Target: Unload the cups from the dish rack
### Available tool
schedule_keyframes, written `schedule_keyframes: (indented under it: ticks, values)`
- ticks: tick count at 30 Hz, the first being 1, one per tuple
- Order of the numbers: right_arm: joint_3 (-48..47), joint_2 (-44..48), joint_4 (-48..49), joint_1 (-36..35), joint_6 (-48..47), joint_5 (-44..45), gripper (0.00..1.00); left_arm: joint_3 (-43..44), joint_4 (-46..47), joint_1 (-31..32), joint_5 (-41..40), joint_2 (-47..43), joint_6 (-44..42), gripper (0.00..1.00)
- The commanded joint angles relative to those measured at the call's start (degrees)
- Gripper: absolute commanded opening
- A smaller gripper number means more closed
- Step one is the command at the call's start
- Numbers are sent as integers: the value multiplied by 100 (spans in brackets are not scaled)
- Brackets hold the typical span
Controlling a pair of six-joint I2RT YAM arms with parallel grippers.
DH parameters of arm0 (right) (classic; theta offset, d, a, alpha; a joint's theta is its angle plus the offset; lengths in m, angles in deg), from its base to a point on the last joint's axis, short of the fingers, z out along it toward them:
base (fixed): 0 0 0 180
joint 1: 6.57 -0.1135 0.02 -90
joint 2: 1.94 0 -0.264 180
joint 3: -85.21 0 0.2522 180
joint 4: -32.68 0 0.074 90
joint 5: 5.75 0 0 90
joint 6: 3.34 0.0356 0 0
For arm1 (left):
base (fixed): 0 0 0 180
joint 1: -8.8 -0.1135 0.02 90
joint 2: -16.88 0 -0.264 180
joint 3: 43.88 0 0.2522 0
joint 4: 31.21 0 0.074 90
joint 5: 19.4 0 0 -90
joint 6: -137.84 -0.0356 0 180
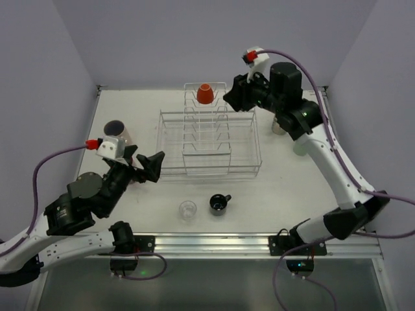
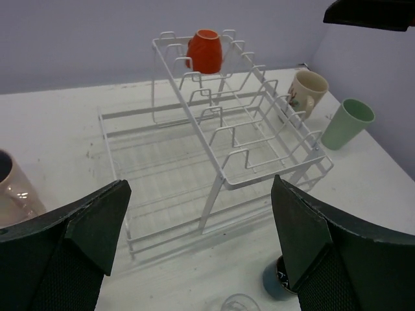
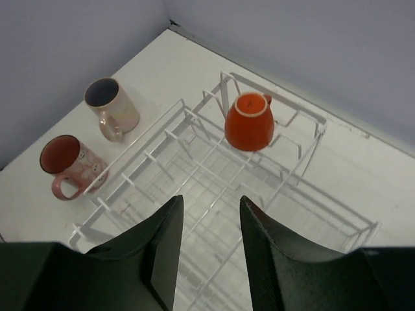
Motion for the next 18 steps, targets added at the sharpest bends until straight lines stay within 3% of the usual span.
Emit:
schedule_keyframes:
  ticks: [1,4,5,6,9,11,18]
  values:
    - [-1110,-827,-332,-21,-1226,-646,44,-337,416,0,-613,-581,113,98]
    - [-2234,-1855,-806,-21,-1798,-725,60,-644,494,9,-763,-881,8,98]
    - [-2542,-2110,-894,-21,-2008,-726,72,-715,599,9,-816,-926,-106,98]
    - [-3163,-2365,-1139,-21,-2149,-726,78,-768,661,9,-877,-952,-159,98]
    - [-4519,-3437,-1789,-12,-2589,-805,89,-900,785,0,-939,-979,-335,98]
    - [-4881,-3878,-1888,-12,-2853,-822,91,-935,811,0,-957,-926,-388,98]
    - [-4478,-4046,-1396,14,-3161,-1226,95,-1059,872,0,-1009,-795,-459,99]
